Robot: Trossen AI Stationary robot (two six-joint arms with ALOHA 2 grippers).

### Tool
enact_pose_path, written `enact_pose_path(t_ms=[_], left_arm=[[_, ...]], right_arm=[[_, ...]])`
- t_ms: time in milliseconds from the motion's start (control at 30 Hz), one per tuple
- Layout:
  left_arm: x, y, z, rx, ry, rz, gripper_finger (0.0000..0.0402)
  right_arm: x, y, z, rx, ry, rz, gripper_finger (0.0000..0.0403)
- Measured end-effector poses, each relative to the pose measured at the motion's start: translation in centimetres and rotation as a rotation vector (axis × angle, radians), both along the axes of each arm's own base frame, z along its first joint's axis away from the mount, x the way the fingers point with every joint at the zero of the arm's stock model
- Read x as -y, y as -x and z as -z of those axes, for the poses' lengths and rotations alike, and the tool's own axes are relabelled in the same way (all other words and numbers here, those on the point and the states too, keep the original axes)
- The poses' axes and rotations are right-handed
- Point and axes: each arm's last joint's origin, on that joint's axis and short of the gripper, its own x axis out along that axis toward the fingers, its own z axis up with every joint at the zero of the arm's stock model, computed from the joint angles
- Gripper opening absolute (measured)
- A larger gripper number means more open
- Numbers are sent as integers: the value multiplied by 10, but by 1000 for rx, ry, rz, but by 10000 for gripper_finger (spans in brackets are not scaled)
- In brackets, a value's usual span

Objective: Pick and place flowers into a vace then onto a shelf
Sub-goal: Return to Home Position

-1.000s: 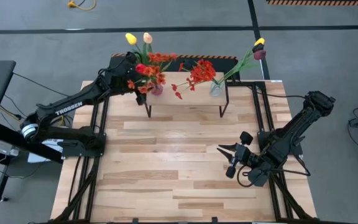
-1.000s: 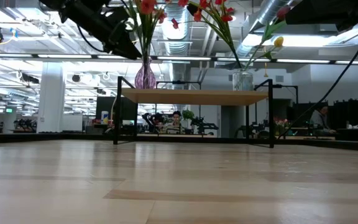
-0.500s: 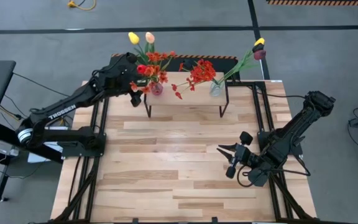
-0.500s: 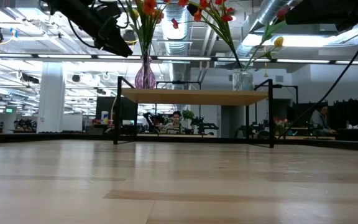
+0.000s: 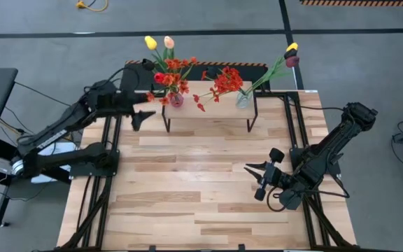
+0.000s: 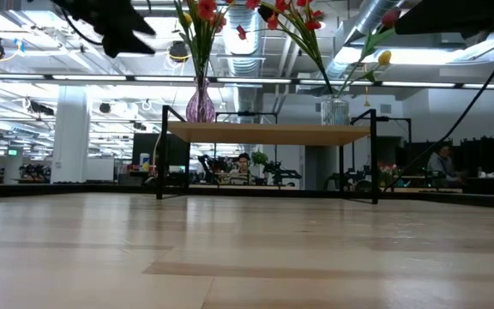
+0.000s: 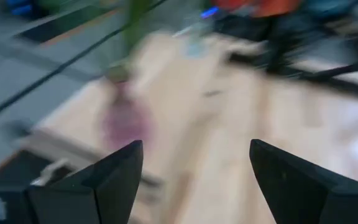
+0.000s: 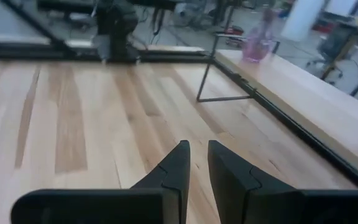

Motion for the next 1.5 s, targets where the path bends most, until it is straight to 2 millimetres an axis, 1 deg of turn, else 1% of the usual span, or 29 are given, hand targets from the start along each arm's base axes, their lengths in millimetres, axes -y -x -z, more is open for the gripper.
enact_pose_path(t_ms=[100, 167, 367, 467, 533, 633, 767, 867, 967, 1067, 1133, 1367, 1433, 1500], left_arm=[[14, 4, 9, 121, 23, 141, 284], [22, 7, 21, 185, 40, 174, 284], [43, 16, 67, 309, 84, 169, 284], [51, 22, 85, 355, 86, 143, 284], [55, 24, 97, 386, 90, 129, 284], [61, 27, 111, 433, 92, 133, 284], [67, 28, 122, 502, 76, 175, 284], [69, 27, 128, 500, 54, 192, 284], [70, 26, 137, 477, 30, 182, 284], [70, 24, 152, 475, 23, 149, 284], [70, 23, 160, 482, 26, 149, 284], [73, 22, 162, 449, -33, 206, 283], [73, 22, 162, 434, -56, 219, 283], [73, 22, 163, 422, -69, 222, 283]], right_arm=[[2, 1, -4, -46, 24, -61, 52], [6, 1, -8, -78, 14, -117, 52], [21, 3, -29, -119, -47, -340, 52], [29, 7, -37, -86, -37, -396, 52], [37, 13, -37, -48, -32, -399, 52], [53, 24, -24, 33, -68, -395, 52], [72, 38, 7, 180, -156, -410, 52], [82, 46, 27, 273, -195, -424, 52], [90, 51, 48, 301, -180, -415, 52], [95, 55, 61, 326, -173, -394, 52], [97, 55, 64, 305, -169, -380, 52], [102, 53, 67, 278, -161, -324, 52], [103, 53, 71, 251, -198, -300, 52], [105, 53, 74, 242, -280, -267, 52]])
